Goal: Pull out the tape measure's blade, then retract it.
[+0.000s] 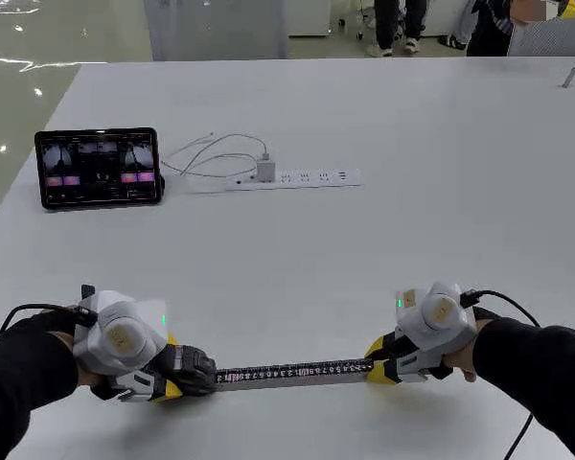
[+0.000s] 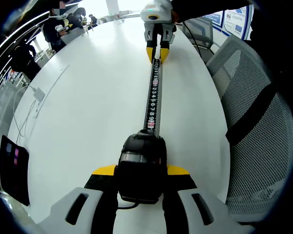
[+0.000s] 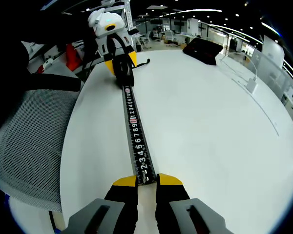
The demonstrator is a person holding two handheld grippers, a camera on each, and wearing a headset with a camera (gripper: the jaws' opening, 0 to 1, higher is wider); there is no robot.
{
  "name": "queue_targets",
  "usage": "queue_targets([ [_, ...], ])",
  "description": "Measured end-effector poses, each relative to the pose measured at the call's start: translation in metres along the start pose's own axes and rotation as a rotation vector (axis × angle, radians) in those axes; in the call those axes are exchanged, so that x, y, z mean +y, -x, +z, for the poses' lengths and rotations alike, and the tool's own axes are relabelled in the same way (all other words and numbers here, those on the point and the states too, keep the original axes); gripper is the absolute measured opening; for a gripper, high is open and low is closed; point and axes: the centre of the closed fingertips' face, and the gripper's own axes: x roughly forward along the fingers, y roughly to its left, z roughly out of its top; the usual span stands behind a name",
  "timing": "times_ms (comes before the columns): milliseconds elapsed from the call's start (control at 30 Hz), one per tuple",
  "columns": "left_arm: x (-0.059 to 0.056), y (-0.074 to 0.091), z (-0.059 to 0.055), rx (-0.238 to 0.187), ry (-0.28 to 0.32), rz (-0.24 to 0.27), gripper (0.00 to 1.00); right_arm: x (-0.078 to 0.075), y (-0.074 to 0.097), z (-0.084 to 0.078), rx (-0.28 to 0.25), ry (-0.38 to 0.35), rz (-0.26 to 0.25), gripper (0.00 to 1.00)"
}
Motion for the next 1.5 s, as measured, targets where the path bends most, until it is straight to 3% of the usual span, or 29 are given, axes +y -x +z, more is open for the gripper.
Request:
queue_targets([
  [1500, 0.000, 0.000, 0.000, 0.001, 0.001, 0.003, 0.30, -0.003, 0.015, -0.019, 0.004, -0.023, -0.018, 0.09],
])
